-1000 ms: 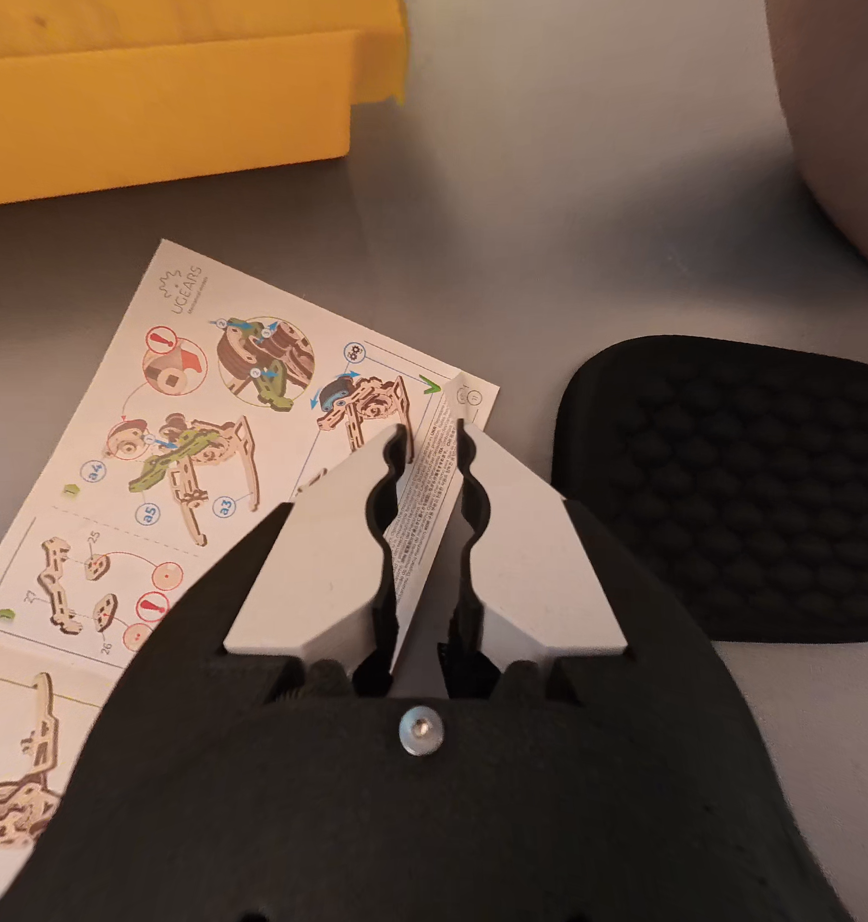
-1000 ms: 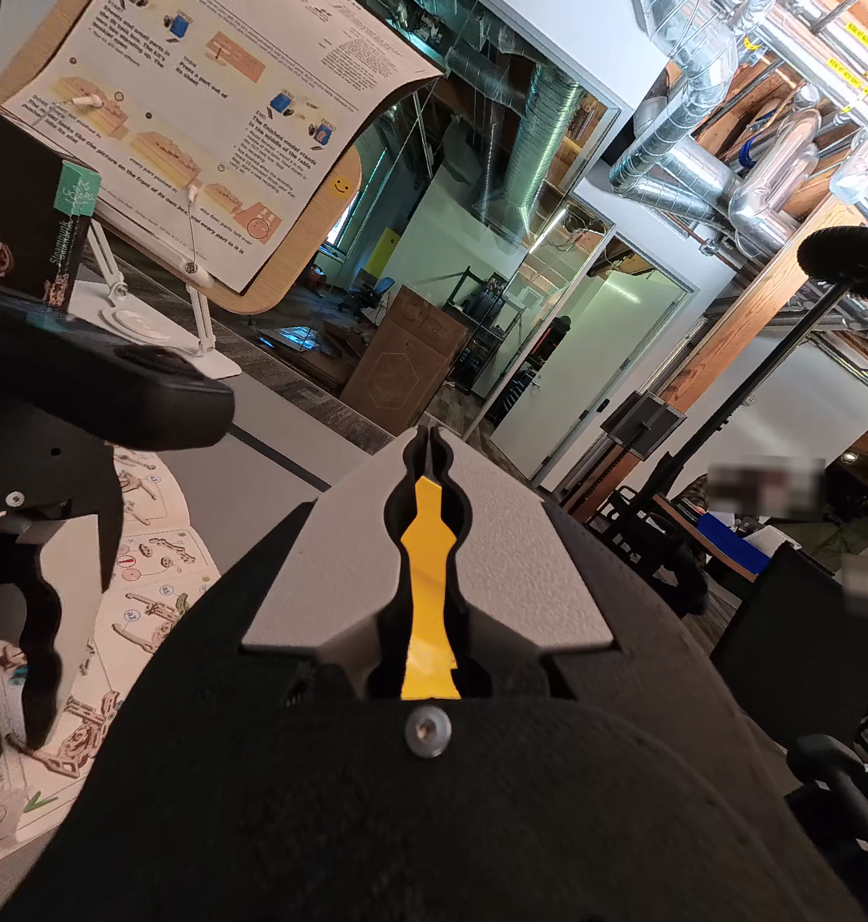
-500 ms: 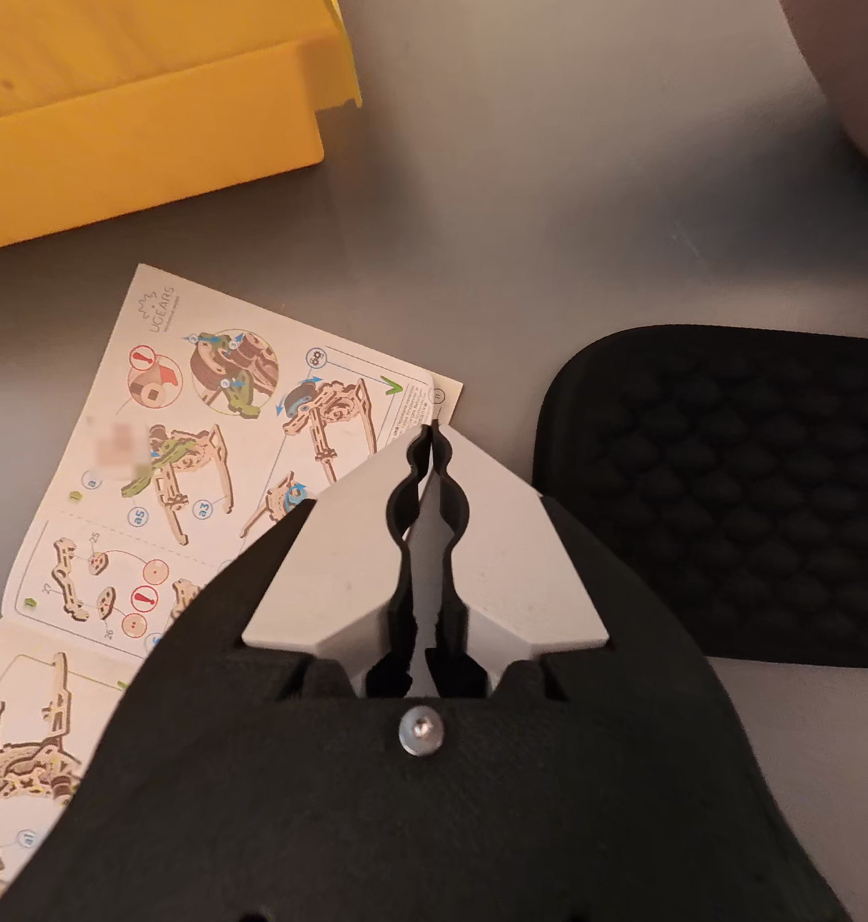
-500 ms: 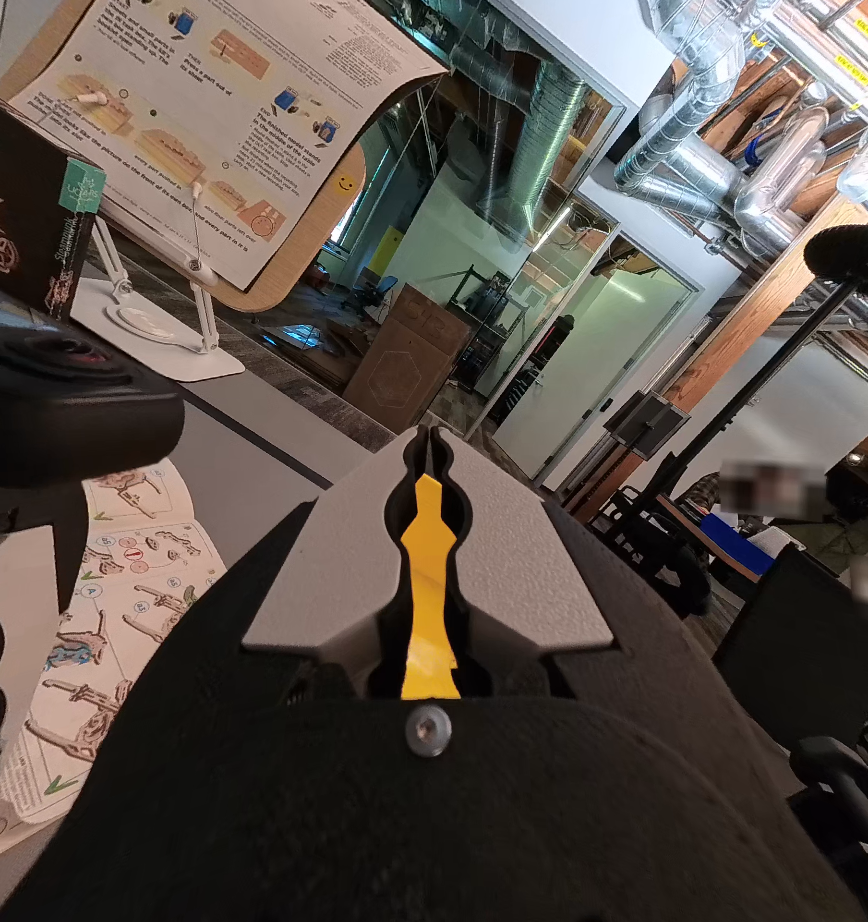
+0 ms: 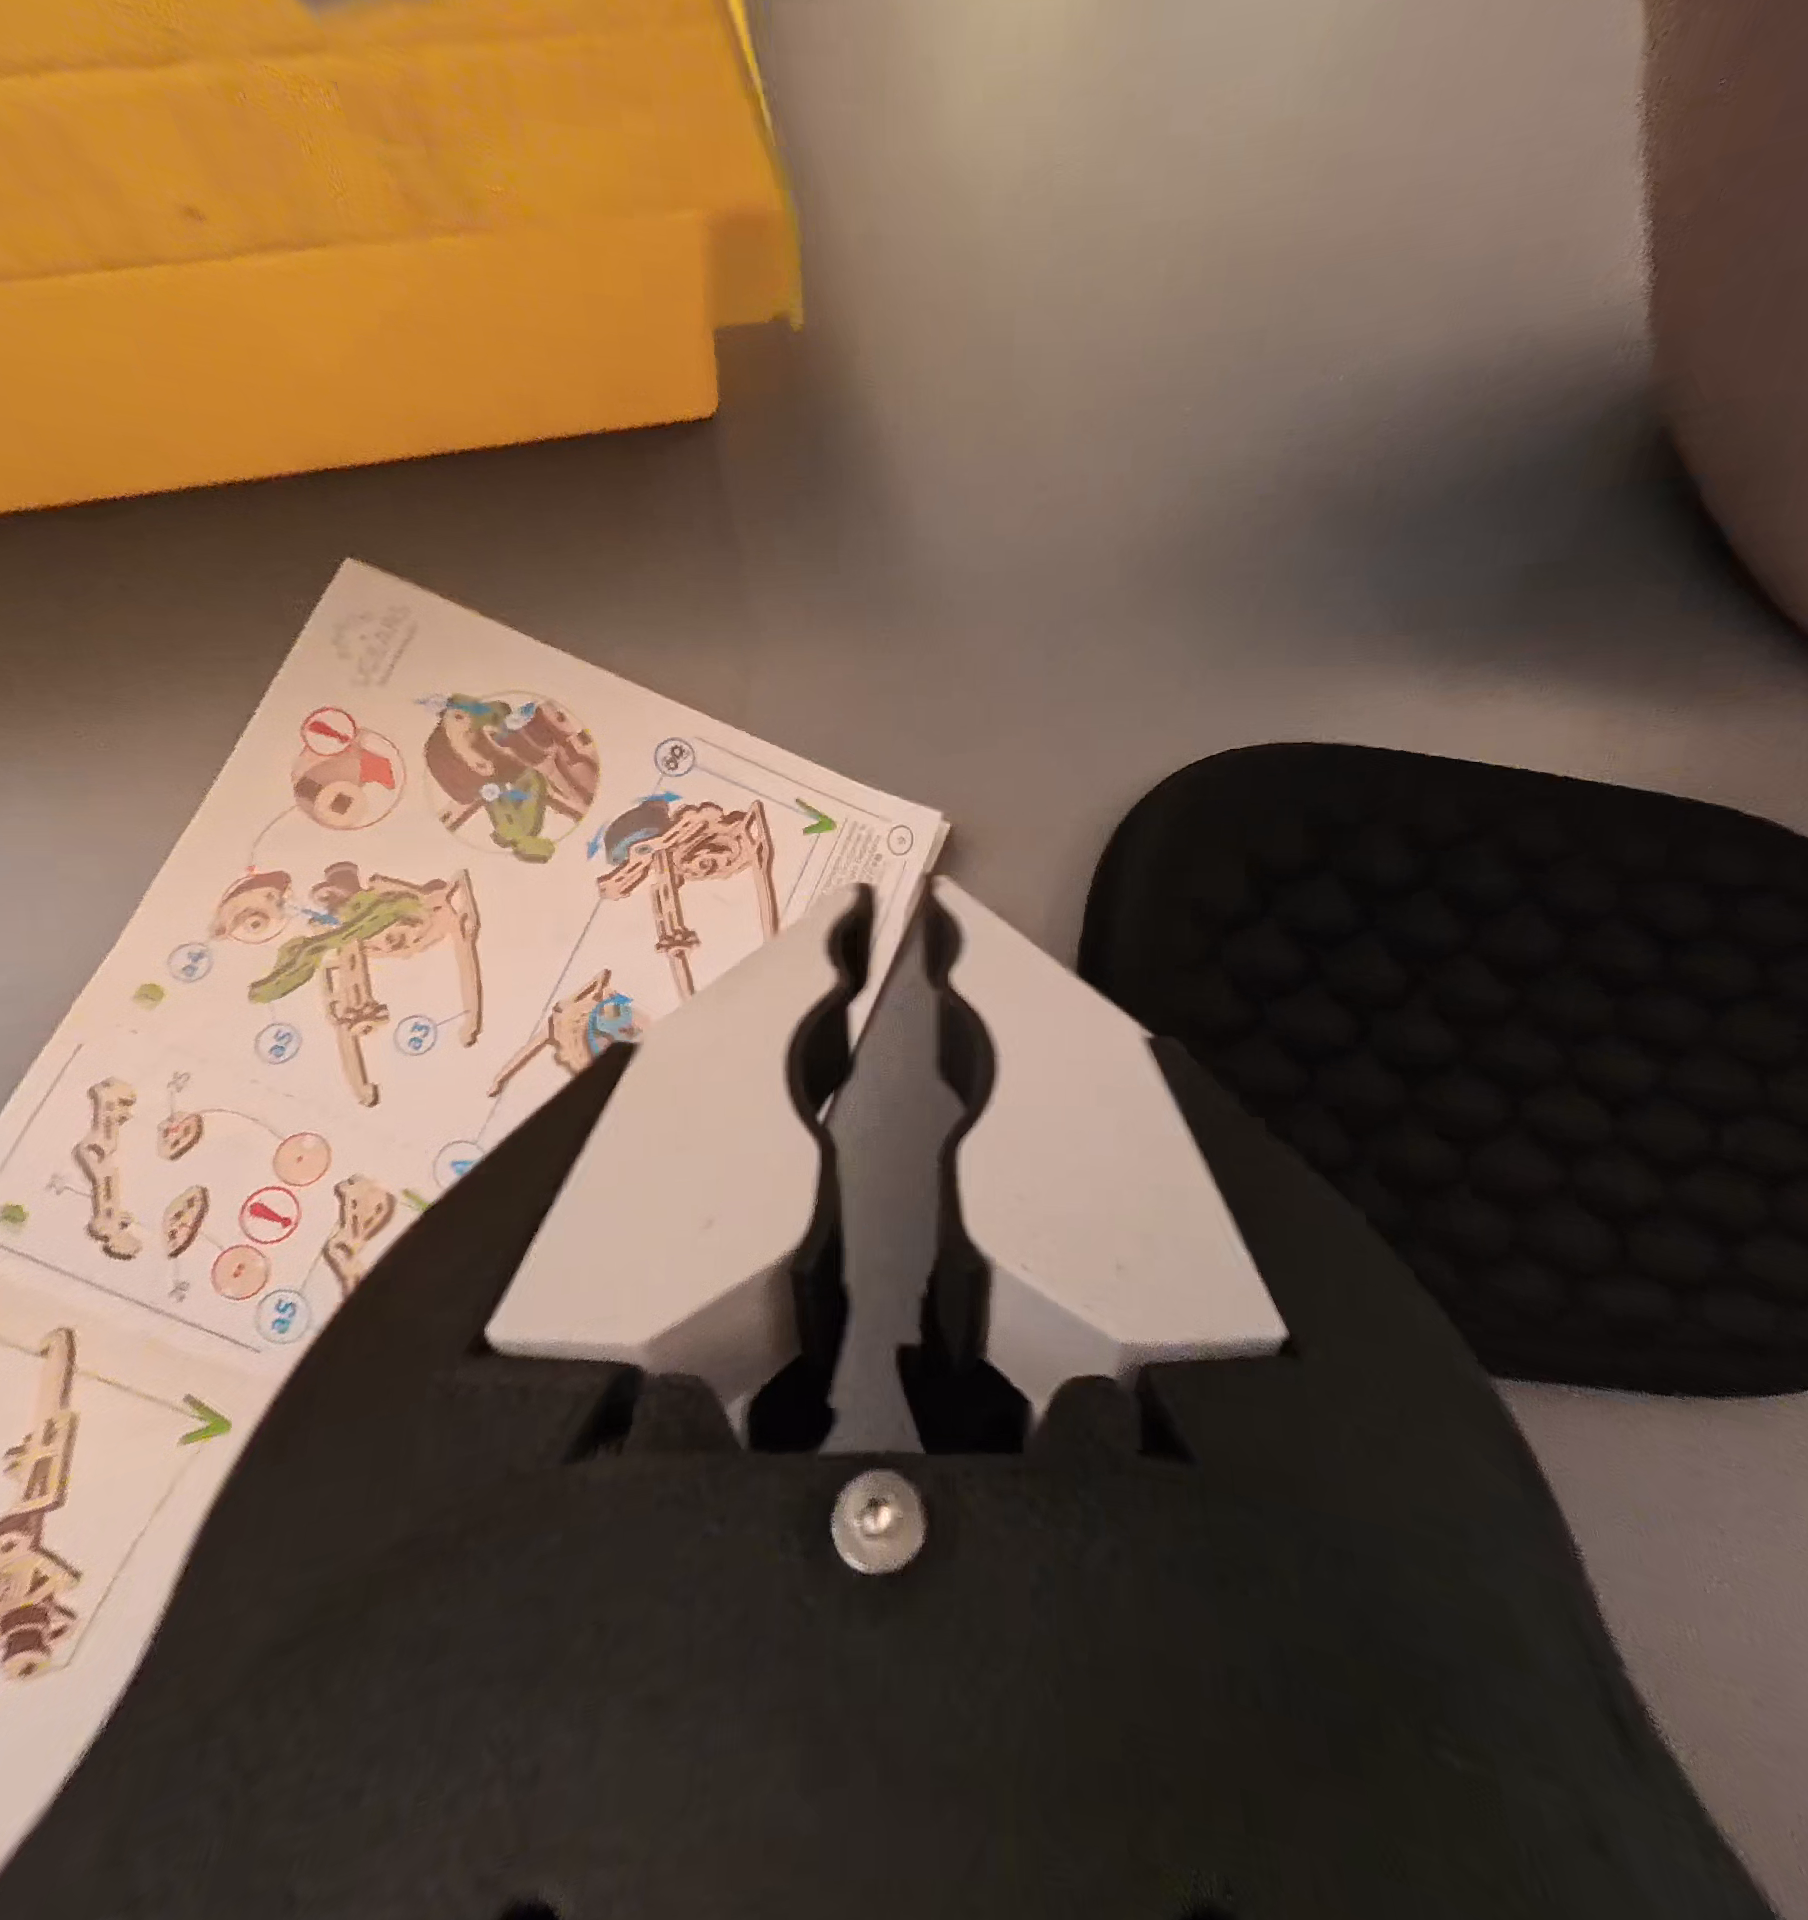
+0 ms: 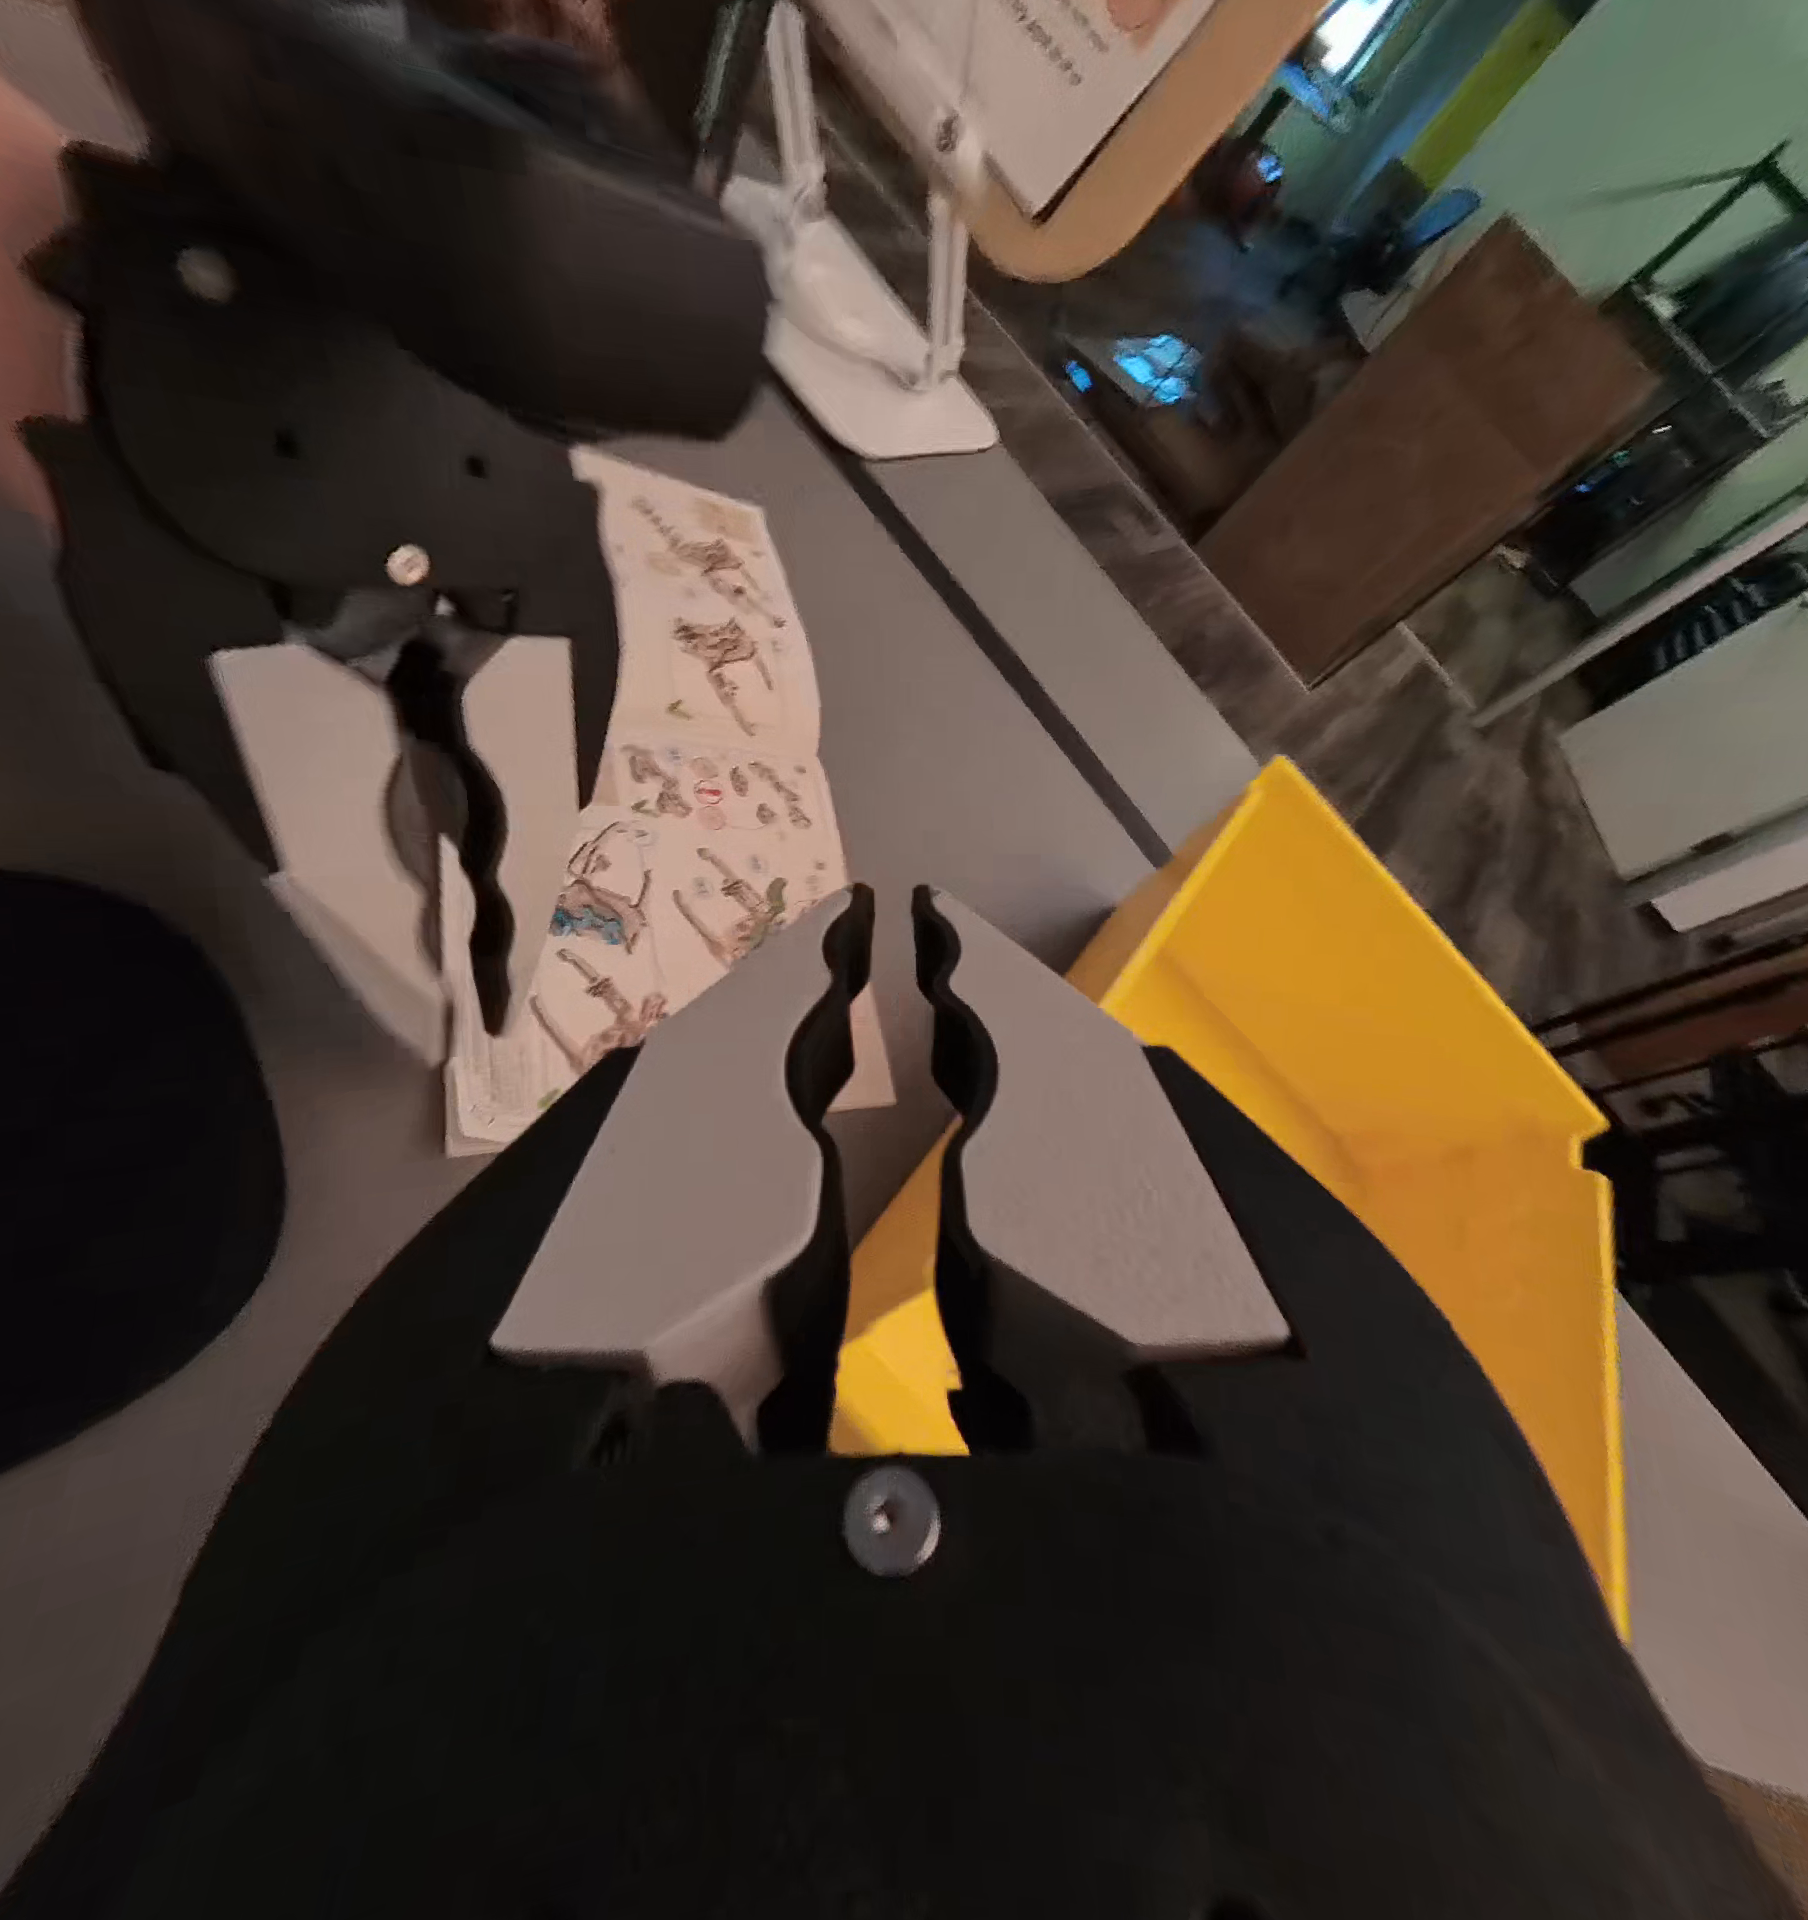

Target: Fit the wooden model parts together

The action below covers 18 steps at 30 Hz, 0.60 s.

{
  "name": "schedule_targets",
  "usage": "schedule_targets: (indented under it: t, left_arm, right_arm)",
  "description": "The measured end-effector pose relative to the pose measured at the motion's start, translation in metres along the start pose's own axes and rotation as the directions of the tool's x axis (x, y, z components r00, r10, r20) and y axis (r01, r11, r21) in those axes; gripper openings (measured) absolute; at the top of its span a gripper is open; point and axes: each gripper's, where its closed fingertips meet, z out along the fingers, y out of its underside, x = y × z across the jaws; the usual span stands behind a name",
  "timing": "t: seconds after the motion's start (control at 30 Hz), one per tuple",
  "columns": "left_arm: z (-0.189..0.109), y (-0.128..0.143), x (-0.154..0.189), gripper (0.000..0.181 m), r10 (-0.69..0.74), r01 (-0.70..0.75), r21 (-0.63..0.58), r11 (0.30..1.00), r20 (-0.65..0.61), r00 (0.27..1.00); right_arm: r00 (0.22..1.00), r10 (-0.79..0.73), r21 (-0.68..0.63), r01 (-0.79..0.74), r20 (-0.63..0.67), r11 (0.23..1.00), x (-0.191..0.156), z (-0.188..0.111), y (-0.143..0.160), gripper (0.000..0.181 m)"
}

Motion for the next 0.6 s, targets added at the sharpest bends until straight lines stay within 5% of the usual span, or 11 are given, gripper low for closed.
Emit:
schedule_targets:
  t: [0.13, 0.6]
  left_arm:
    - [0.009, 0.001, 0.0, 0.024, 0.122, -0.118, -0.04, 0.992, 0.109, 0.987]
    - [0.022, 0.003, -0.002, 0.014, 0.172, -0.163, -0.078, 0.984, 0.133, 0.976]
  right_arm:
    - [0.994, 0.057, 0.07, -0.051, -0.091, 0.996, 0.021, -0.009, -0.006, 0.005]
    - [0.996, 0.037, 0.009, -0.037, -0.086, 0.999, 0.018, 0.004, 0.005, 0.005]
